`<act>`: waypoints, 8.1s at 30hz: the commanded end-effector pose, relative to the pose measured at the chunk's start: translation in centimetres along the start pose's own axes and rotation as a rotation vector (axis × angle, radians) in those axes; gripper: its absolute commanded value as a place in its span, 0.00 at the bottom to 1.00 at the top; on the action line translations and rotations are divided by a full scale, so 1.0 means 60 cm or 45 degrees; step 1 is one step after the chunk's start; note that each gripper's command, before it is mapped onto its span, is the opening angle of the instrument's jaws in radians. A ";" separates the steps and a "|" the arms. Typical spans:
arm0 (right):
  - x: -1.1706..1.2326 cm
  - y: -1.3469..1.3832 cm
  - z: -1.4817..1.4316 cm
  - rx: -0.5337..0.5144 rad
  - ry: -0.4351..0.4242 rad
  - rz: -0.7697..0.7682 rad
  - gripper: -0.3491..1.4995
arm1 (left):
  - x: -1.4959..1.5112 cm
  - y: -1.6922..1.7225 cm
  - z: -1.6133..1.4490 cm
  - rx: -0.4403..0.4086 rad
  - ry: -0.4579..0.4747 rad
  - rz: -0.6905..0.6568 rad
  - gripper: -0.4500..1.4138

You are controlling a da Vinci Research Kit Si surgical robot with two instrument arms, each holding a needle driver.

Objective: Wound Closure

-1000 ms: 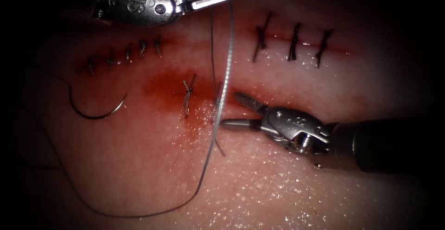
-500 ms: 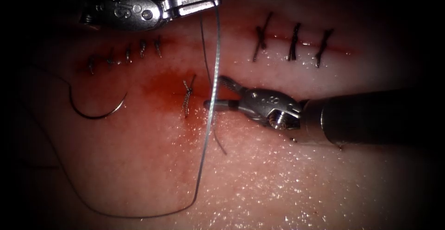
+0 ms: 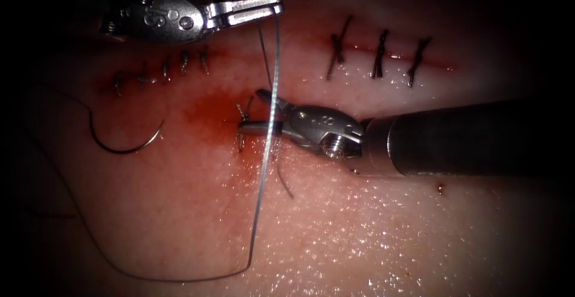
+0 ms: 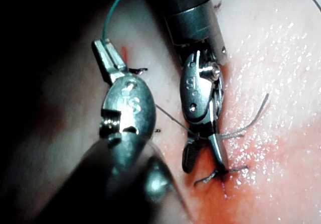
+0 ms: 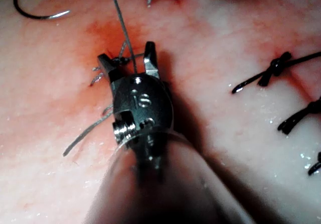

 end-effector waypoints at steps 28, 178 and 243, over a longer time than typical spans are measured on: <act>0.0031 0.0043 -0.0078 0.066 0.097 0.028 0.91 | 0.0122 0.0116 0.0030 -0.051 0.035 0.029 0.00; -0.0028 -0.0088 -0.0024 0.435 0.255 -0.889 0.67 | -0.0145 0.0366 0.0041 -0.041 -0.777 0.048 0.00; -0.0033 -0.0072 -0.0074 0.386 0.180 -0.936 0.87 | -0.0140 0.0674 -0.0430 0.342 -0.812 -0.767 0.78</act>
